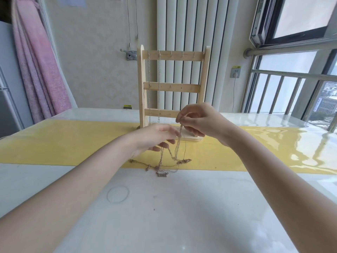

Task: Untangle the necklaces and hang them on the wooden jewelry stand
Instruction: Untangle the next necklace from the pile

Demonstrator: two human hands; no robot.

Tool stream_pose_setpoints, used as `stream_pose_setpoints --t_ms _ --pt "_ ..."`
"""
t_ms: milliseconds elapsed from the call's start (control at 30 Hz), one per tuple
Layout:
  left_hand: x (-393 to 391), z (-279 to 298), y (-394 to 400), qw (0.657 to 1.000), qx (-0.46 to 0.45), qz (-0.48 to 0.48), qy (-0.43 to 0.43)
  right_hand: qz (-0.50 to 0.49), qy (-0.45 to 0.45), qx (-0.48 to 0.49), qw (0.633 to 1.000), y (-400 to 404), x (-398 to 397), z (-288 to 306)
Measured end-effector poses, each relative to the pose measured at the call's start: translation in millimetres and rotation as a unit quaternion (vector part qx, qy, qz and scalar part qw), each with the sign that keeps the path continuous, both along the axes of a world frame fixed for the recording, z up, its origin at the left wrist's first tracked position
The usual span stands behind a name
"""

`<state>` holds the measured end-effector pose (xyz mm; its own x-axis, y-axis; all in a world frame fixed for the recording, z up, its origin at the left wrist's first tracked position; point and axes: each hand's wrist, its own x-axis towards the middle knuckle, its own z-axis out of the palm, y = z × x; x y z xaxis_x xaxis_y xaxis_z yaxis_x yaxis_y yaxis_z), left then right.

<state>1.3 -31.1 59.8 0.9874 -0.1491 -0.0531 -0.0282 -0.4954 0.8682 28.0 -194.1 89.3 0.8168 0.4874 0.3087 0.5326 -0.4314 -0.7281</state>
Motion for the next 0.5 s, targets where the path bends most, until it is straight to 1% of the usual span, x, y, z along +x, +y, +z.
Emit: stream_pose_setpoints --t_ms 100,200,267,367,433,500 --pt "6 8 -2 1.0 0.021 0.012 -0.006 -0.005 -0.068 -0.079 0.994 2 6 15" --pt "8 18 -1 0.999 0.035 0.001 0.028 -0.039 -0.106 -0.135 0.984 5 13 24" --pt "8 27 1 0.998 0.051 -0.002 0.032 -0.058 -0.124 -0.153 0.979 7 17 29" --pt "10 38 2 1.0 -0.002 -0.007 0.005 -0.07 -0.128 -0.157 0.977 12 21 37" --pt "11 41 0 1.0 -0.003 -0.002 -0.023 -0.072 -0.135 -0.168 0.974 15 22 42" --pt "13 40 -2 0.998 0.005 0.028 -0.05 -0.064 -0.142 -0.188 0.97 18 21 46"
